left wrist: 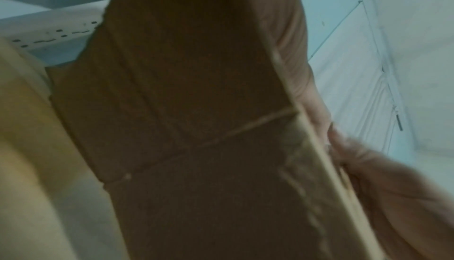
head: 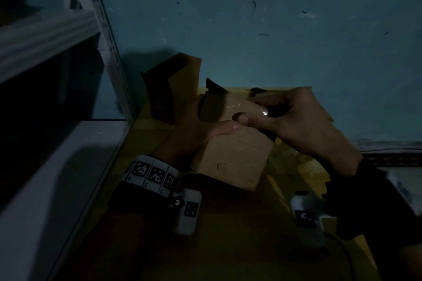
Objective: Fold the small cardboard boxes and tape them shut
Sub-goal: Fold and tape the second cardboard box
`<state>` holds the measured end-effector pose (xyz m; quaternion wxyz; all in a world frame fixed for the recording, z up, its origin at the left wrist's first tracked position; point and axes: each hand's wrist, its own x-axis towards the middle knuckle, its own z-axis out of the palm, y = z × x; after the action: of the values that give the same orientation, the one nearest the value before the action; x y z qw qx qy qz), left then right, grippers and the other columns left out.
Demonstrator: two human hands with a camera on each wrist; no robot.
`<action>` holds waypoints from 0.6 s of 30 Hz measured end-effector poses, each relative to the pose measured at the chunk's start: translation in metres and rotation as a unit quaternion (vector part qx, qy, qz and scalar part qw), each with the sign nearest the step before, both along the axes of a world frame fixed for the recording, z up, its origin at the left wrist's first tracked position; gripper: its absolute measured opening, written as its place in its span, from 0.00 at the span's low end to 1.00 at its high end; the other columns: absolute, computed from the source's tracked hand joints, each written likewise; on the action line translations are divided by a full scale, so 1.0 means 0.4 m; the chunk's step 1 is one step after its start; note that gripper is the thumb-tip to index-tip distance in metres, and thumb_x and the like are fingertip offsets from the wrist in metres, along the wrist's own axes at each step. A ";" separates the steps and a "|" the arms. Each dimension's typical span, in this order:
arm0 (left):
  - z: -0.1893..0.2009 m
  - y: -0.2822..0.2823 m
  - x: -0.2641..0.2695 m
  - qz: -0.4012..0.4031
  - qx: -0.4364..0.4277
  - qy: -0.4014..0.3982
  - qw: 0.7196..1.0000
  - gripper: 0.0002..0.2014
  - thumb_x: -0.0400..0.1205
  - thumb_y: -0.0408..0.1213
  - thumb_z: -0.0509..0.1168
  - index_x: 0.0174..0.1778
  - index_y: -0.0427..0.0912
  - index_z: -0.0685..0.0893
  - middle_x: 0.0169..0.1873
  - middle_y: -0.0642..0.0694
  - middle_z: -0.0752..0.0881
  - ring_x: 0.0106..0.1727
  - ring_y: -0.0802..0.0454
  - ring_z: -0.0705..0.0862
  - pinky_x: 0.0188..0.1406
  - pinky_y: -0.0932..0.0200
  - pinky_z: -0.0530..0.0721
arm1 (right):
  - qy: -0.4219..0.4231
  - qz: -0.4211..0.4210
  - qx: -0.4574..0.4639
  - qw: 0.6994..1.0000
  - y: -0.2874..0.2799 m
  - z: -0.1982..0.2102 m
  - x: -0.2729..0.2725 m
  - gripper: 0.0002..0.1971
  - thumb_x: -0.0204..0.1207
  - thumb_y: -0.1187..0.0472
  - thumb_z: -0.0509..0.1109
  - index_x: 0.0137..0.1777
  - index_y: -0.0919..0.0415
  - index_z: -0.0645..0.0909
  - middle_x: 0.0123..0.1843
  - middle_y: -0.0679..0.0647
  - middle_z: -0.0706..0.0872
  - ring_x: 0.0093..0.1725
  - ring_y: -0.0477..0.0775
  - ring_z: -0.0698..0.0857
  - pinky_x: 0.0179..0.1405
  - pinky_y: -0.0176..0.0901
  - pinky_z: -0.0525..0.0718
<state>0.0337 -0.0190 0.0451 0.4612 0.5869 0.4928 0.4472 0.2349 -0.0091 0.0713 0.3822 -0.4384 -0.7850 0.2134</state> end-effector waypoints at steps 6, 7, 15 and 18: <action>0.001 -0.001 0.006 0.025 -0.007 -0.024 0.999 0.27 0.73 0.37 0.79 0.58 0.61 0.72 0.46 0.65 0.77 0.36 0.72 0.83 0.24 0.77 0.79 | 0.022 0.020 -0.006 1.000 0.022 -0.005 0.018 0.10 0.78 0.59 0.77 0.59 0.55 0.91 0.47 0.49 0.95 0.42 0.47 0.93 0.39 0.37 0.89; 0.004 -0.002 0.007 0.022 -0.010 -0.021 0.999 0.28 0.72 0.38 0.79 0.61 0.61 0.72 0.46 0.64 0.78 0.38 0.69 0.84 0.25 0.75 0.80 | 0.015 0.029 -0.008 0.999 0.024 -0.001 0.026 0.10 0.79 0.61 0.76 0.60 0.55 0.90 0.48 0.49 0.95 0.43 0.45 0.93 0.39 0.36 0.88; 0.015 -0.011 0.015 0.021 0.008 0.017 1.000 0.29 0.74 0.37 0.78 0.58 0.60 0.65 0.43 0.68 0.71 0.30 0.89 0.75 0.21 0.84 0.73 | -0.041 0.076 0.015 0.996 0.033 0.005 0.049 0.15 0.82 0.73 0.70 0.63 0.57 0.90 0.53 0.47 0.93 0.53 0.41 0.90 0.47 0.32 0.84; 0.015 -0.009 0.017 0.017 0.008 0.016 1.000 0.29 0.74 0.37 0.77 0.61 0.58 0.66 0.43 0.68 0.70 0.25 0.90 0.73 0.21 0.85 0.72 | -0.054 0.076 0.015 0.996 0.031 0.009 0.045 0.20 0.79 0.79 0.67 0.62 0.59 0.90 0.57 0.48 0.92 0.57 0.39 0.87 0.52 0.30 0.84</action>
<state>0.0405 -0.0227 0.0513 0.4402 0.5894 0.5066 0.4496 0.2530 0.0032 0.0750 0.3280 -0.3825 -0.8388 0.2062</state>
